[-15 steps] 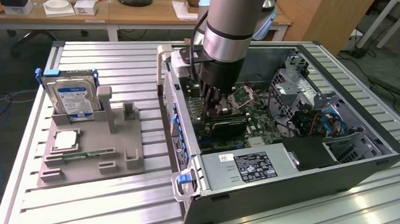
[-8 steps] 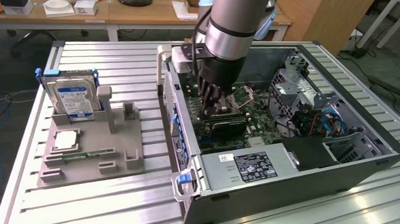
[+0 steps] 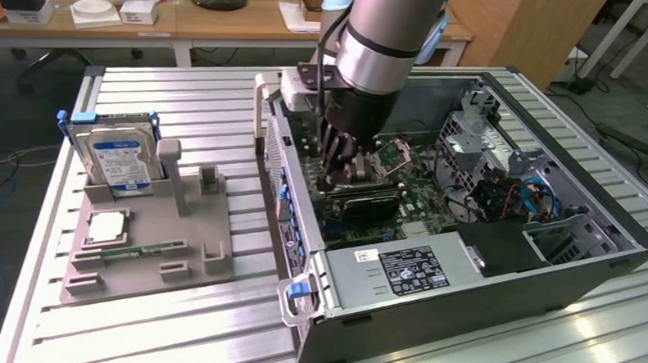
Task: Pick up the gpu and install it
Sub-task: 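Press down on the gpu until it lock into place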
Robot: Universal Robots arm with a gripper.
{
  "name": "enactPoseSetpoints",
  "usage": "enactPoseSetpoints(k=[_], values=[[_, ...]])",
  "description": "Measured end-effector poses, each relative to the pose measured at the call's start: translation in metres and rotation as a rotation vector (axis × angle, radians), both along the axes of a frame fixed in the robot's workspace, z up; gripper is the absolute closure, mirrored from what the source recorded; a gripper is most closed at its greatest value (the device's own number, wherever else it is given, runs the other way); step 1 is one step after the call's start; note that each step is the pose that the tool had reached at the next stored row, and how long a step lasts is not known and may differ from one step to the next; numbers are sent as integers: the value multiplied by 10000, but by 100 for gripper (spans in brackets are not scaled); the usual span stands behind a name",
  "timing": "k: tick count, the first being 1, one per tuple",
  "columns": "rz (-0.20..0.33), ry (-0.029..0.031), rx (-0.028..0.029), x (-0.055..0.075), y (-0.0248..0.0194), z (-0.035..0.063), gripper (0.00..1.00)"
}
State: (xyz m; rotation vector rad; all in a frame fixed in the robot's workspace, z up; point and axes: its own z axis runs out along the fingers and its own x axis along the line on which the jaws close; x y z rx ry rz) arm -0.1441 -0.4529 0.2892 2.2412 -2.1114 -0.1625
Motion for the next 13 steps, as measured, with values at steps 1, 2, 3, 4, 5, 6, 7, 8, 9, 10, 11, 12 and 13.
enactPoseSetpoints(k=[1, 2, 3, 4, 5, 6, 7, 8, 9, 10, 11, 12, 13], values=[[0, 33, 0, 3, 12, 0, 90], [0, 58, 0, 5, 25, 0, 90], [0, 81, 0, 6, 37, 0, 90], [0, 101, -1, 6, 50, 0, 90], [1, 114, -1, 6, 65, 1, 90], [1, 122, 0, 5, 83, 0, 90], [1, 128, 1, -1, 102, -1, 90], [2, 136, 0, -10, 116, -1, 90], [2, 146, 0, -23, 125, -1, 90], [2, 155, 0, -43, 128, -1, 90], [2, 164, -1, -65, 129, 0, 90], [1, 166, -1, -81, 129, 0, 90], [1, 166, 1, -94, 129, -1, 90]])
